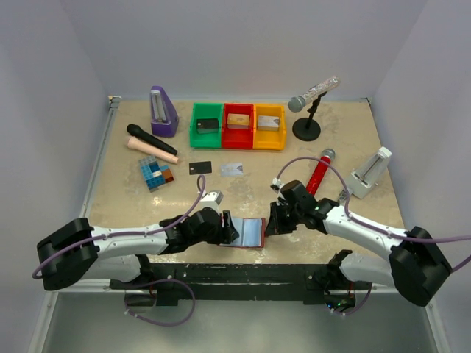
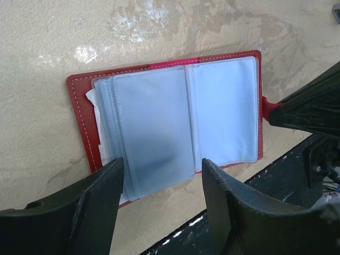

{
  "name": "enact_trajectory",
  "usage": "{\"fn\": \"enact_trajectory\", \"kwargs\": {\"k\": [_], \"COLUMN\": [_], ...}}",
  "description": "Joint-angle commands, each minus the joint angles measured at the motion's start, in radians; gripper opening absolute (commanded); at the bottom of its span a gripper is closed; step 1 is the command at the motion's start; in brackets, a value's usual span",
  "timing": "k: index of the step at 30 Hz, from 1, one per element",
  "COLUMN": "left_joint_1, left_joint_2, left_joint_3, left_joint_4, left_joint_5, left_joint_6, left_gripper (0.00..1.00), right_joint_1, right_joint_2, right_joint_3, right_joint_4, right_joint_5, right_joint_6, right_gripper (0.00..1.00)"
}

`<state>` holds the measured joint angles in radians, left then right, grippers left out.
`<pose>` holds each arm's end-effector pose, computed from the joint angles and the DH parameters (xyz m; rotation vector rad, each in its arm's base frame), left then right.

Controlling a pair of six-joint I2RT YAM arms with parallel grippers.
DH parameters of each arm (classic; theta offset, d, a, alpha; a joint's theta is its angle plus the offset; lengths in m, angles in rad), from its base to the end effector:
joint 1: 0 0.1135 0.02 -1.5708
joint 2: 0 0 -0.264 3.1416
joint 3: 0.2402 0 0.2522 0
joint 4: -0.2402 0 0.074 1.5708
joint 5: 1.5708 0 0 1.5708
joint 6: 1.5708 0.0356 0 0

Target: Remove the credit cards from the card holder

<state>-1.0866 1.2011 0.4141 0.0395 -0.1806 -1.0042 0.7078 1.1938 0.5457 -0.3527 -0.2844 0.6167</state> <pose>0.1081 -0.1917 0.1544 0.0042 2.4599 -0.8168 0.1551 0.1459 0.1678 -0.2405 2.7429 0.8062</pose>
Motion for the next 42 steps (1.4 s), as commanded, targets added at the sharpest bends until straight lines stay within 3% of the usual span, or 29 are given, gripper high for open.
{"fn": "enact_trajectory", "kwargs": {"k": [1, 26, 42], "left_joint_1": [-0.002, -0.004, -0.004], "left_joint_2": [0.000, 0.186, 0.118], "left_joint_3": [-0.021, 0.106, 0.049], "left_joint_4": [0.071, 0.301, 0.229], "left_joint_5": [0.035, 0.247, 0.132], "left_joint_6": [-0.011, 0.085, 0.056], "left_gripper": [0.64, 0.62, 0.62], "right_joint_1": [0.007, 0.009, 0.010], "right_joint_2": [-0.076, -0.049, -0.092], "right_joint_3": [0.043, 0.060, 0.025], "right_joint_4": [-0.028, -0.057, -0.114], "right_joint_5": [-0.062, -0.068, 0.045], "right_joint_6": [-0.035, -0.051, -0.043], "right_gripper": [0.00, 0.00, 0.00]}}
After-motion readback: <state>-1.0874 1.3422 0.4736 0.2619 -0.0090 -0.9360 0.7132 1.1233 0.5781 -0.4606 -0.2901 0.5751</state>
